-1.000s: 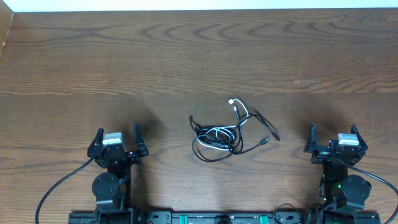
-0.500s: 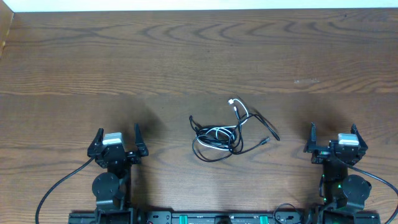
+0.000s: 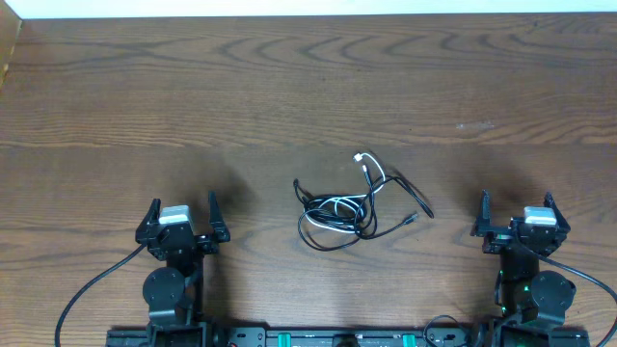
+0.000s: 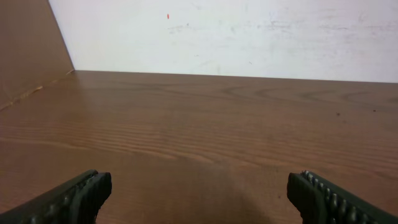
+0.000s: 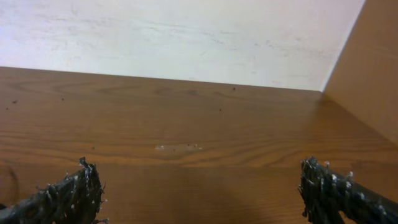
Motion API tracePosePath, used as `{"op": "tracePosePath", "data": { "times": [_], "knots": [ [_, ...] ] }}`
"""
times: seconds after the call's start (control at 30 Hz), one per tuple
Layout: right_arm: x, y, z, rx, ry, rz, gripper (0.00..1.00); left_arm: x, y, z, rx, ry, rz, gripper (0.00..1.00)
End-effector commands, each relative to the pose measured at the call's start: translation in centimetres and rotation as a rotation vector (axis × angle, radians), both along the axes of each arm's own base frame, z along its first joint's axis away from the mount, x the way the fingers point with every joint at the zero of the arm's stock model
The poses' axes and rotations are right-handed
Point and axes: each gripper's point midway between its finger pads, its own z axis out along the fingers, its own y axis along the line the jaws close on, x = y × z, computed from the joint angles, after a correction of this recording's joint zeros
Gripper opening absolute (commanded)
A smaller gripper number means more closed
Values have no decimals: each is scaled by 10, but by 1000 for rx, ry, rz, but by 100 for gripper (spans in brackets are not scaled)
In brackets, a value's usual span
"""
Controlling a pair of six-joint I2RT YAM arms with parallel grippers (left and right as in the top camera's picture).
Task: Untangle cables
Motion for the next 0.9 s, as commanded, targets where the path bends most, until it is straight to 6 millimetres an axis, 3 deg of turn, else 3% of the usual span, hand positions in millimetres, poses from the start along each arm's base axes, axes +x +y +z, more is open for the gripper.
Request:
{"op": "tracePosePath", "data": {
  "times": [0.0,0.87],
  "knots": [
    [0,0,-1,11,0,1,99,0,-1,-19,-7,45,-3,98],
    [0,0,-1,11,0,1,99,1,-1,-16,0,33,-3,98]
  ]
}}
